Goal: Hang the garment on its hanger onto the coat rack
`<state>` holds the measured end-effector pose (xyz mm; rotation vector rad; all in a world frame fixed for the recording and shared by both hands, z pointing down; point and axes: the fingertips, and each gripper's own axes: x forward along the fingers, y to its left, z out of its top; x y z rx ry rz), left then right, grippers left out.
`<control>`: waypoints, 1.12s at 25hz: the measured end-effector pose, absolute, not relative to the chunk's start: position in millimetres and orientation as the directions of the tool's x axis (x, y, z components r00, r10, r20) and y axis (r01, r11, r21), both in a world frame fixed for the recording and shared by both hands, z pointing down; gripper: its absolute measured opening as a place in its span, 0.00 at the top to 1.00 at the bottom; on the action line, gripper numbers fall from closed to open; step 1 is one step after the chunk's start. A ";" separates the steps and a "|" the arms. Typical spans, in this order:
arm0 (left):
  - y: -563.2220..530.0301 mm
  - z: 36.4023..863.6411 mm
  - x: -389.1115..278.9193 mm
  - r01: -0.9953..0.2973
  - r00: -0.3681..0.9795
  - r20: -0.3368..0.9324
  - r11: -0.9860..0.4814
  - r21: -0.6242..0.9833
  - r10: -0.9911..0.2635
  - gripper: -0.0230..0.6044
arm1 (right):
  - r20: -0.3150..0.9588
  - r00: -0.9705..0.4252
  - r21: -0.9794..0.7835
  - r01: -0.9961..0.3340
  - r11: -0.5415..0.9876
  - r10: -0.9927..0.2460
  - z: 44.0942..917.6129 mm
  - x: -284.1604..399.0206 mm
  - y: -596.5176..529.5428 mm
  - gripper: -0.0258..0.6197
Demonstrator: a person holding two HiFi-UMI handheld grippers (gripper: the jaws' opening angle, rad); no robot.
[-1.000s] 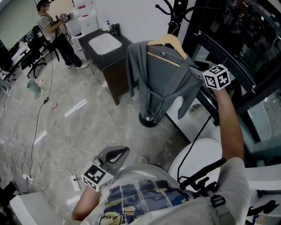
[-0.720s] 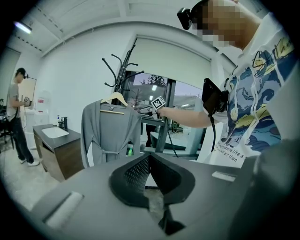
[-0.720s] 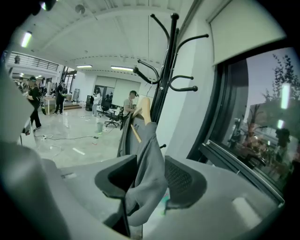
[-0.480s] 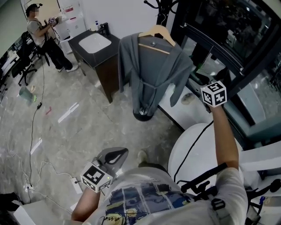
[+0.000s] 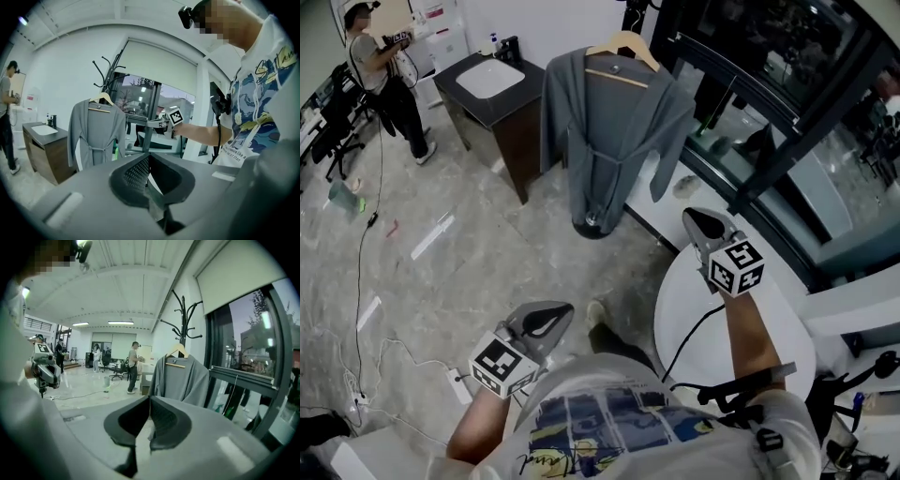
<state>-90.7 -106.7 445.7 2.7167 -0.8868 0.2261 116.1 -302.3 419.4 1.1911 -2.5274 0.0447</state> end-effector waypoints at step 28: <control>-28.7 439.0 -82.3 -0.546 0.834 0.217 -0.818 0.181 -0.508 0.96 | 0.378 -0.716 0.087 -0.604 0.792 -0.587 444.7 29.0 -91.7 0.96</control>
